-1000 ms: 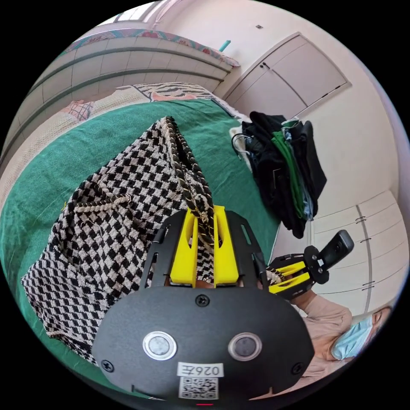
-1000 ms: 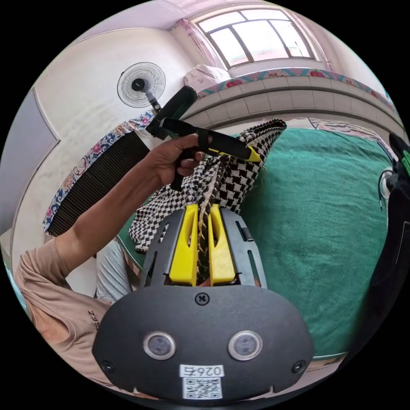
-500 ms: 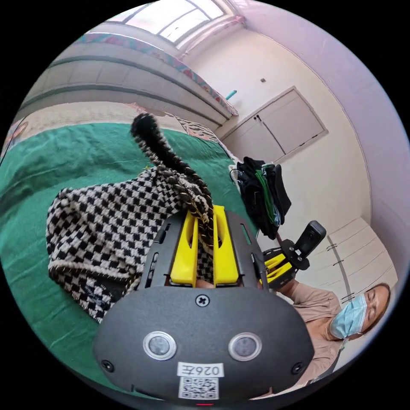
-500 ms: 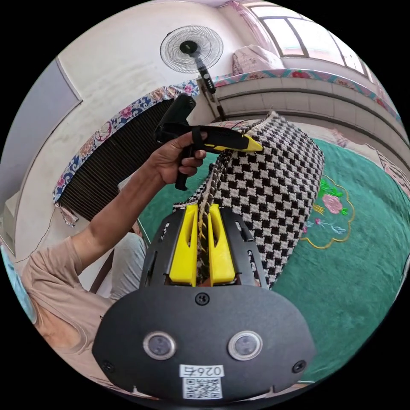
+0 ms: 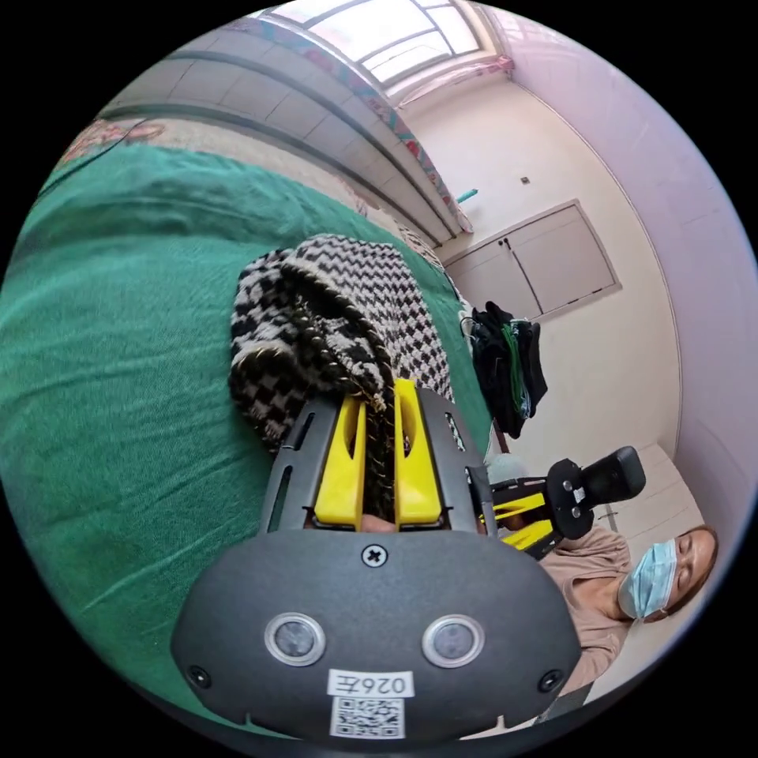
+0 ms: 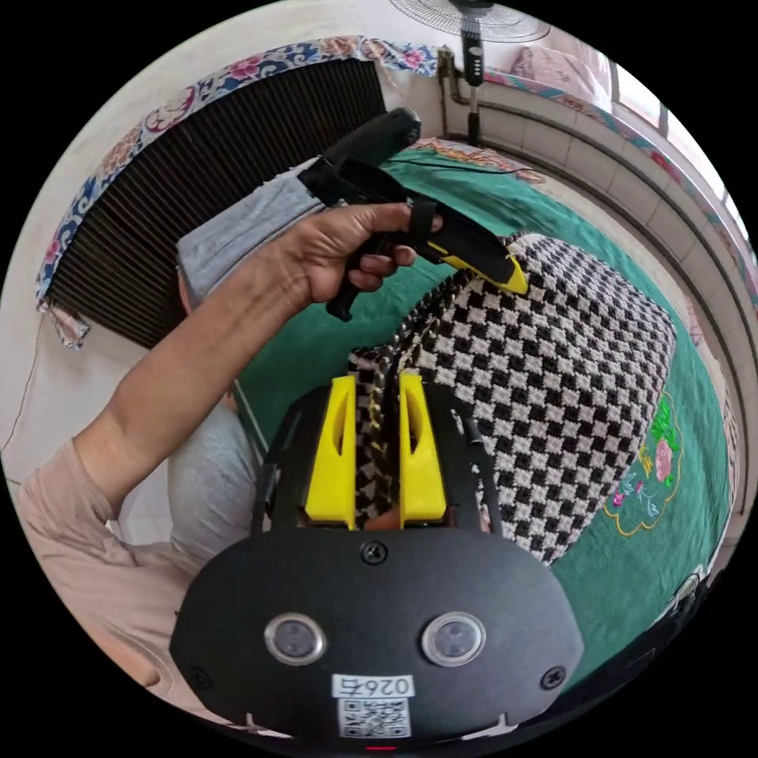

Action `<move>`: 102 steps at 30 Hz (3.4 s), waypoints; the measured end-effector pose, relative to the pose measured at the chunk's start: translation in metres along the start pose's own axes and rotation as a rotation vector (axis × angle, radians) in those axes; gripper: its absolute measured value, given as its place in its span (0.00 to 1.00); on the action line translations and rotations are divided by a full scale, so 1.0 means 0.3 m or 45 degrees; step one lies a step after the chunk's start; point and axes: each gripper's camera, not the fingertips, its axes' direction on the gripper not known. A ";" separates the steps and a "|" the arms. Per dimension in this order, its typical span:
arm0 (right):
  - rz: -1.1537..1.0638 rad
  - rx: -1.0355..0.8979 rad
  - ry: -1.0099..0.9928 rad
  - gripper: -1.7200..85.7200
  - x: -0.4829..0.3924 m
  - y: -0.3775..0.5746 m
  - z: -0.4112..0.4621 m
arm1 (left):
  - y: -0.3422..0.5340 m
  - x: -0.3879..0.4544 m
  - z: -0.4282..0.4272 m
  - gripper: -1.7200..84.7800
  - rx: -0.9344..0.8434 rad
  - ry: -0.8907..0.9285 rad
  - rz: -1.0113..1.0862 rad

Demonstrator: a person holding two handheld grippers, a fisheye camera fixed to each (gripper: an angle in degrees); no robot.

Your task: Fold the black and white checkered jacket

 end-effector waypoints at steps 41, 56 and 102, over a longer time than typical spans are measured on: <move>-0.033 0.066 -0.764 0.01 1.048 0.290 0.020 | -0.009 0.788 0.077 0.10 0.248 -0.937 0.535; -0.183 0.109 -0.527 0.01 0.749 0.333 0.224 | 0.542 1.222 -0.024 0.01 0.577 -0.766 0.596; 0.550 0.486 -0.003 0.01 0.281 0.460 -0.251 | 0.609 0.699 0.015 0.14 0.419 -0.683 0.049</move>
